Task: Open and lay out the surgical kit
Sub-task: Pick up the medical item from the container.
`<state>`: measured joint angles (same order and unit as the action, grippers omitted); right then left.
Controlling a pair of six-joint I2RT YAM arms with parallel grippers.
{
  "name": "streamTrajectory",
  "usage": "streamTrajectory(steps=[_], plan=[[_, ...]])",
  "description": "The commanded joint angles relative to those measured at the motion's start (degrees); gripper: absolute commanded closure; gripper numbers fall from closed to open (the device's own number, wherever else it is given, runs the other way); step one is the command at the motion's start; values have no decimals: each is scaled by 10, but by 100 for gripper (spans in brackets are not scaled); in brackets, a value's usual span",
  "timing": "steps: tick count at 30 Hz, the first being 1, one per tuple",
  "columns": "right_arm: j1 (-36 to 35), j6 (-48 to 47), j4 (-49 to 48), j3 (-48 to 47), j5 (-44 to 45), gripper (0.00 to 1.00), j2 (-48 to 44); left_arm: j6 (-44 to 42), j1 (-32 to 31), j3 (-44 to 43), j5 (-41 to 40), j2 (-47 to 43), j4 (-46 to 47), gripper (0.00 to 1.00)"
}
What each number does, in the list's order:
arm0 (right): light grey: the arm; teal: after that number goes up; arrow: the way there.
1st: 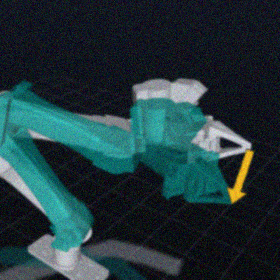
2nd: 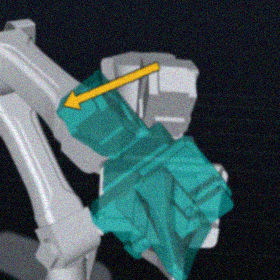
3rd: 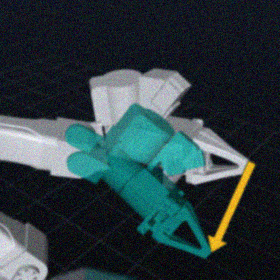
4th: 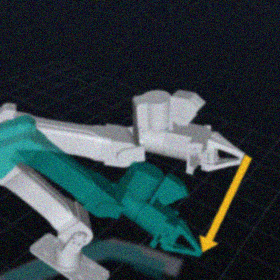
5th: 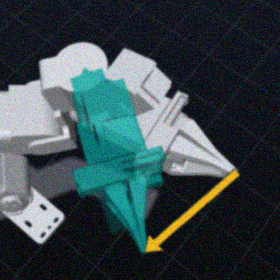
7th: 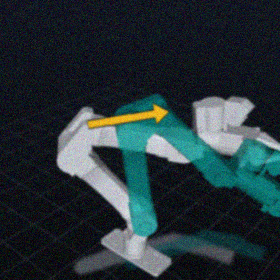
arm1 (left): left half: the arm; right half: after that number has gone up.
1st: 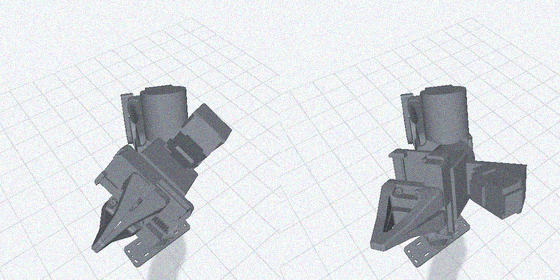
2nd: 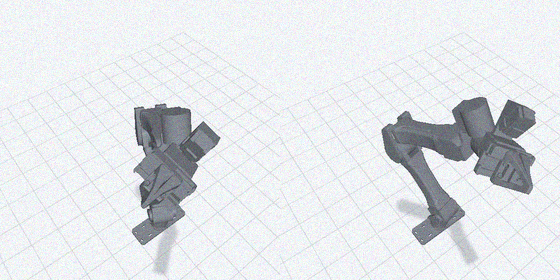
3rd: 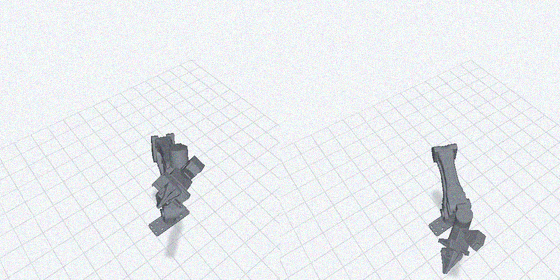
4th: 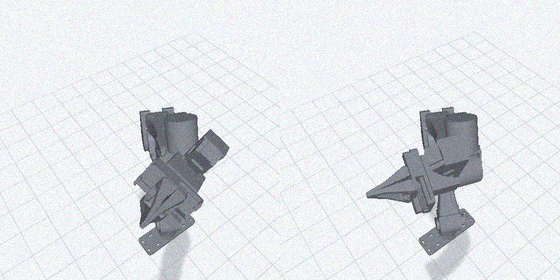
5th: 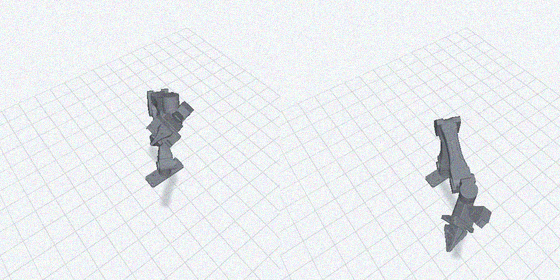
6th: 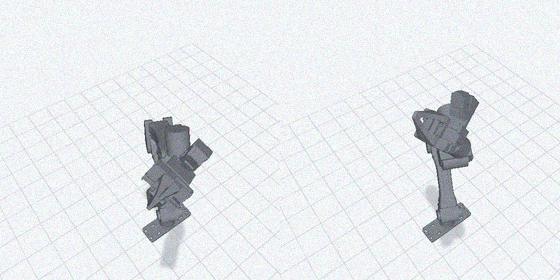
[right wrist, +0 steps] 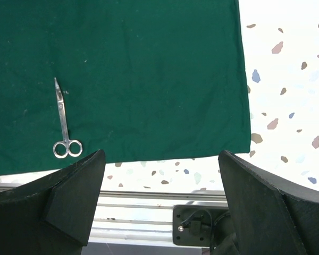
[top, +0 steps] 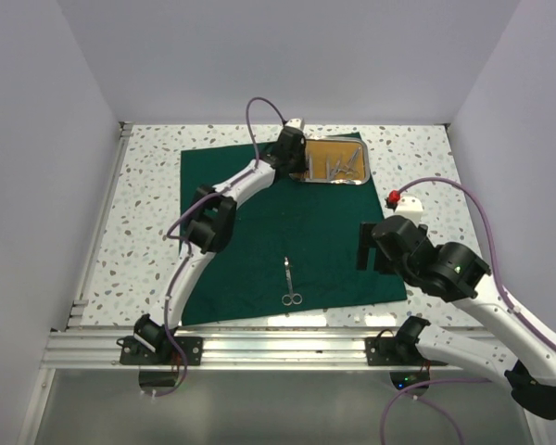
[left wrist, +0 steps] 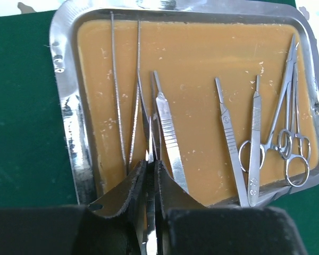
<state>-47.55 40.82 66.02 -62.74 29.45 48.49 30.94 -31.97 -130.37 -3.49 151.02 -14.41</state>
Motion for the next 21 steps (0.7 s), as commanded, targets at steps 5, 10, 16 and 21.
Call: streamTrajectory(steps=[5, 10, 16, 21], plan=[[1, -7, -13, 6, 13, 9, 2, -2, 16, 36, -14, -29, -34, 98], [1, -7, -16, 11, 11, 9, 2, -7, 16, 49, -15, -46, -32, 100], [1, -8, -20, 11, 11, 9, 2, -14, 18, 42, -14, -76, -28, 100], [1, -8, -21, 8, 14, 9, -5, -11, 22, 15, -5, -107, -30, 100]])
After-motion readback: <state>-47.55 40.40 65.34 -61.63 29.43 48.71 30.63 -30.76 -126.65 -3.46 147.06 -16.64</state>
